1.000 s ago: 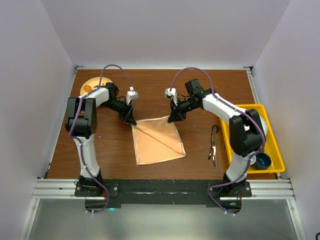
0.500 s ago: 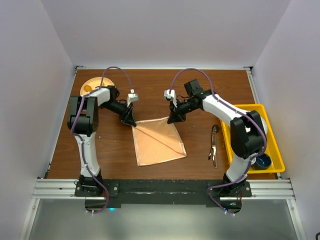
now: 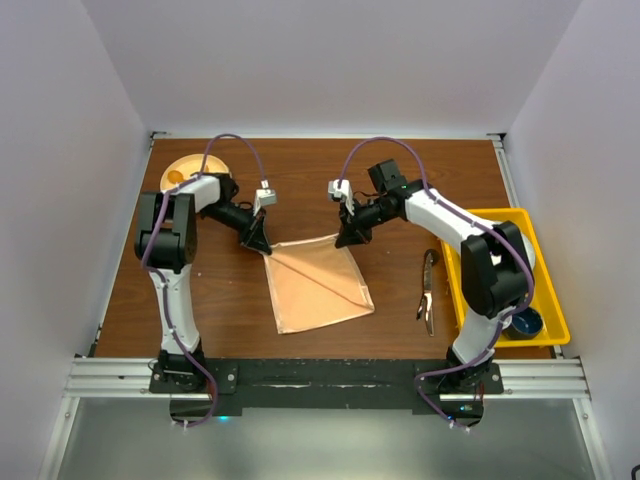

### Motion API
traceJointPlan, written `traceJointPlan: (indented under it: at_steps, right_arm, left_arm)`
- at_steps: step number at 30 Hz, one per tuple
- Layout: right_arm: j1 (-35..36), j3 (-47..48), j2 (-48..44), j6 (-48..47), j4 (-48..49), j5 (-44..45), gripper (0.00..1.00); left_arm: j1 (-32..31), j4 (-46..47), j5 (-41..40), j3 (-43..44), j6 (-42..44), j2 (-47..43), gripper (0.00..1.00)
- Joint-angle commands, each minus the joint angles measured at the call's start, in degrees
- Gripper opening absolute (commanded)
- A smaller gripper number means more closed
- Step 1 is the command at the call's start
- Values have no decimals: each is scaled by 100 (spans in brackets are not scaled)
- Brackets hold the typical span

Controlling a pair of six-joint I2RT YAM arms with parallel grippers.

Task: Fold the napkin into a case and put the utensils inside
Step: Pick up the upper triangle-folded napkin from the center of the board.

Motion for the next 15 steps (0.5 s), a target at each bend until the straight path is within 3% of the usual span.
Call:
traceJointPlan:
  at_steps: [1,9,15]
  right_arm:
    - [-1,-97,-480,269,314,278,0]
    - [-168,-229,-1174,569,1509,982,0]
    - [-203,-272,-1368,122,3168,1711,0]
  left_arm:
    - [38,290,148,-17,-110,-703,0]
    - [38,1933,-545,-360,-1042,-2136,0]
    - [-5,4304,-1545,-474,-2026,-2944,0]
